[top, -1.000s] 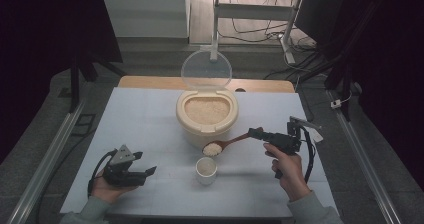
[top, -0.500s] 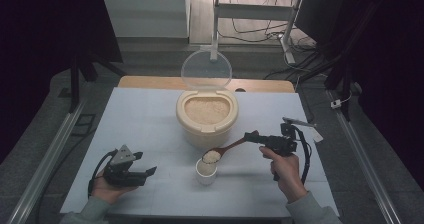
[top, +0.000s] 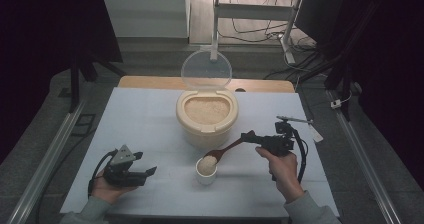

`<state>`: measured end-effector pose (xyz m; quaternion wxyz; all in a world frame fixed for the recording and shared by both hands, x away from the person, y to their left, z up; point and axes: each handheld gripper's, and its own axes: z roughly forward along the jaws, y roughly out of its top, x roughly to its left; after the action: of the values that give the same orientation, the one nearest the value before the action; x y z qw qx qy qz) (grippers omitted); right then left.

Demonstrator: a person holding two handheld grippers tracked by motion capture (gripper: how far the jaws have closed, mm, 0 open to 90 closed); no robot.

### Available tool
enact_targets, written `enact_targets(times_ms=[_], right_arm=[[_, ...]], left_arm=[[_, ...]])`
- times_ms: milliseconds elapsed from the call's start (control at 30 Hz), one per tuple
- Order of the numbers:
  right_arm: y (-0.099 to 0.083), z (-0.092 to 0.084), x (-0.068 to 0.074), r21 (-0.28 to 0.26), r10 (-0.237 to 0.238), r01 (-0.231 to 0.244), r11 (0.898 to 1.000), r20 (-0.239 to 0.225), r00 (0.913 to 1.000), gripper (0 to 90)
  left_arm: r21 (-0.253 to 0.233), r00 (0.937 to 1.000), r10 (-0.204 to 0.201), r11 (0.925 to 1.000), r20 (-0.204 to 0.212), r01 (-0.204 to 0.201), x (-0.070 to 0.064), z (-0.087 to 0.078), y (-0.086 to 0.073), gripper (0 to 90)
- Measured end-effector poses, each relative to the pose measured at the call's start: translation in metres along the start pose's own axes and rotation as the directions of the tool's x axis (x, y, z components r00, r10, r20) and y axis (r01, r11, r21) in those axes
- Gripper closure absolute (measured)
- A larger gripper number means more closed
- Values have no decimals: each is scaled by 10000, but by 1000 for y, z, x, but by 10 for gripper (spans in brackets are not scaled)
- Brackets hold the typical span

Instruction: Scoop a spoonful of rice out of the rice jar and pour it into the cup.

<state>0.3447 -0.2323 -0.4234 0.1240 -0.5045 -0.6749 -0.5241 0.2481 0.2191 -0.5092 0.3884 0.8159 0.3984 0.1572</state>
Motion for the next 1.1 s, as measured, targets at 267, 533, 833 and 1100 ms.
enact_targets(times_ms=[267, 533, 833, 1100], right_arm=[[-2, 0, 12, -71, -882, 884, 9961, 227, 9958, 830], [-6, -5, 32, -298, -2688, 2708, 9622, 563, 9615, 830], [-9, -7, 33, -415, -2917, 2937, 9550, 481, 9553, 829], [-6, -21, 26, -847, -2694, 2699, 9592, 179, 9629, 829]], left_arm=[[-4, 10000, -4, 10000, 0, 4, 0, 0, 0, 254], [1, 10000, -17, 10000, -14, 17, 0, 0, 0, 254], [-10, 10000, -30, 10000, -39, 30, 0, 0, 0, 254], [1, 10000, 4, 10000, -58, -4, 0, 0, 0, 254]])
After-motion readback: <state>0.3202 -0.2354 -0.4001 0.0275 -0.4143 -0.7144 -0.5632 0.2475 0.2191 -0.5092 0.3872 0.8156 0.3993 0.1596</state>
